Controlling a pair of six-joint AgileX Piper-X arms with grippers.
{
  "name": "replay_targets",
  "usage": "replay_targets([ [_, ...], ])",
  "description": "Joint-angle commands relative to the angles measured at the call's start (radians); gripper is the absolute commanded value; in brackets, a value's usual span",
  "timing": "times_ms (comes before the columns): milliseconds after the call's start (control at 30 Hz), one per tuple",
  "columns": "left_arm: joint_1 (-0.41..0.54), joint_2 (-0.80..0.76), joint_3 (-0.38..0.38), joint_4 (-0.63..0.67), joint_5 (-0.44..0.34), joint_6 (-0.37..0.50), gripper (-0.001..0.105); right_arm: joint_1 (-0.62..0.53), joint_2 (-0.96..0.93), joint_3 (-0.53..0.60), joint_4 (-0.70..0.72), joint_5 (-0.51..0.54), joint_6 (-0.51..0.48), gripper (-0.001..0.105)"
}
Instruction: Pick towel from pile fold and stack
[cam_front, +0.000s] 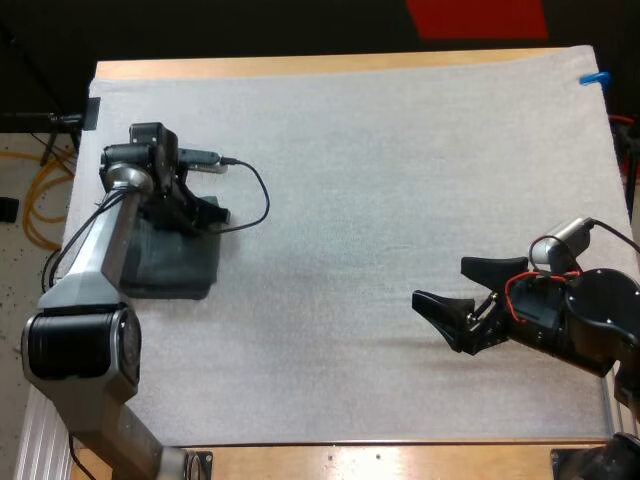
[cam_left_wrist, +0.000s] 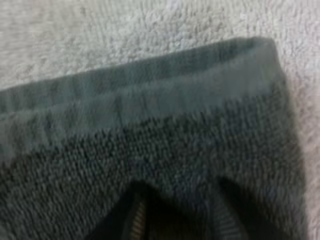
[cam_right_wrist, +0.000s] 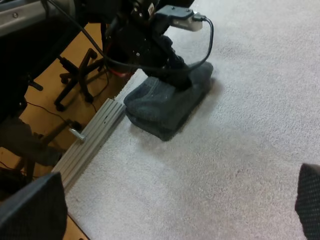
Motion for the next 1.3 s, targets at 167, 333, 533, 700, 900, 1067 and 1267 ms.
replay_targets([
  [167,-0.004,-0.157,-0.063,0.046,-0.010,0.006,0.031,0.000,0.000,-0.008,-0.006,-0.010,-0.003,0.090],
  [333,-0.004,-0.326,-0.063,0.051,-0.010,0.021,0.031,-0.005,0.006,-0.008,0.008,-0.009,0.001,0.090],
  [533,-0.004,-0.504,-0.063,0.074,0.018,0.024,0.031,-0.103,0.088,-0.008,0.062,-0.014,0.013,0.090],
  [700,-0.007,-0.622,-0.063,0.103,0.028,0.024,0.031,-0.253,0.159,-0.008,0.062,-0.085,-0.065,0.090],
  [900,-0.007,-0.730,-0.063,0.138,0.028,0.024,0.031,-0.481,0.179,-0.013,0.081,-0.110,-0.157,0.090],
  [1067,-0.007,-0.809,-0.063,0.150,0.028,0.024,0.031,-0.670,0.177,-0.073,0.272,-0.096,-0.324,0.090],
  [1267,-0.008,-0.899,-0.052,0.187,0.028,0.031,0.031,-0.788,0.125,-0.147,0.384,-0.028,-0.413,0.090],
])
